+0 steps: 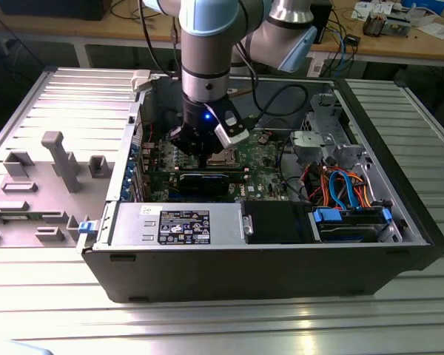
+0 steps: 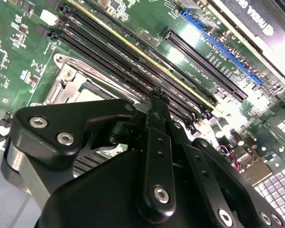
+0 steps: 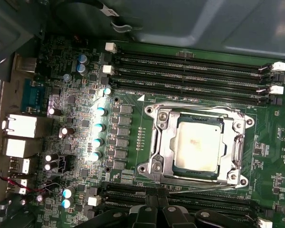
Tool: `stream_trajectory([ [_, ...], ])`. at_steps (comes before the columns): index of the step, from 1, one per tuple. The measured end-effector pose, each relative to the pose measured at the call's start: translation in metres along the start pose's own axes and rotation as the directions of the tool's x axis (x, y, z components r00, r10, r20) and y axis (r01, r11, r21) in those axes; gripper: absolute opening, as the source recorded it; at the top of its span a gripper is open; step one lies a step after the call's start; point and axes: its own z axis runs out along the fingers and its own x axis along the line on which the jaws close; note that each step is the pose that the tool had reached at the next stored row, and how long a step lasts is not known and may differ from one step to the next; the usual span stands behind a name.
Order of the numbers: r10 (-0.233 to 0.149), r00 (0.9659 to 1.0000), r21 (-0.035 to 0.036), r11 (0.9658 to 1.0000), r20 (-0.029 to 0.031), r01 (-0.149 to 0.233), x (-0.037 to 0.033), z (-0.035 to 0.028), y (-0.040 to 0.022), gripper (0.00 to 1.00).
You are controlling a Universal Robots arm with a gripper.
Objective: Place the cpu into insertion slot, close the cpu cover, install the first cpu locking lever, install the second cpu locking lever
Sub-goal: 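Install the second cpu locking lever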
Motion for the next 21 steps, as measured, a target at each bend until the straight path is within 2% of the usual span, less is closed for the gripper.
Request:
stream_trajectory([
  [1, -0.003, 1.0, -0.0026, 1.0, -0.0007, 0.003, 0.0, 0.0, 0.0, 0.11],
  [2, -0.005, 1.0, -0.0093, 0.9999, 0.0004, 0.005, 0.0003, 0.0002, 0.0001, 0.11],
  [4, -0.006, 1.0, -0.0136, 0.9999, 0.0009, 0.006, 0.0008, 0.0005, -0.0001, 0.11],
  [10, -0.006, 1.0, -0.0148, 0.9999, -0.0001, 0.006, 0.0056, 0.0042, 0.0002, 0.11],
  [12, -0.007, 1.0, -0.0205, 0.9998, 0.0009, 0.007, 0.008, 0.006, 0.0006, 0.11],
  [13, -0.007, 1.0, -0.026, 0.9996, 0.0014, 0.007, 0.0081, 0.007, 0.0005, 0.11],
  [14, -0.007, 1.0, -0.0389, 0.9992, 0.0032, 0.007, 0.0081, 0.0075, 0.0005, 0.11],
  [15, -0.007, 1.0, -0.0435, 0.999, 0.004, 0.007, 0.0081, 0.0079, 0.0005, 0.11],
  [18, -0.007, 1.0, -0.0478, 0.9988, 0.0045, 0.007, 0.0087, 0.009, 0.0006, 0.11],
  [21, -0.007, 1.0, -0.0595, 0.9982, 0.006, 0.007, 0.0089, 0.0097, 0.0006, 0.11],
])
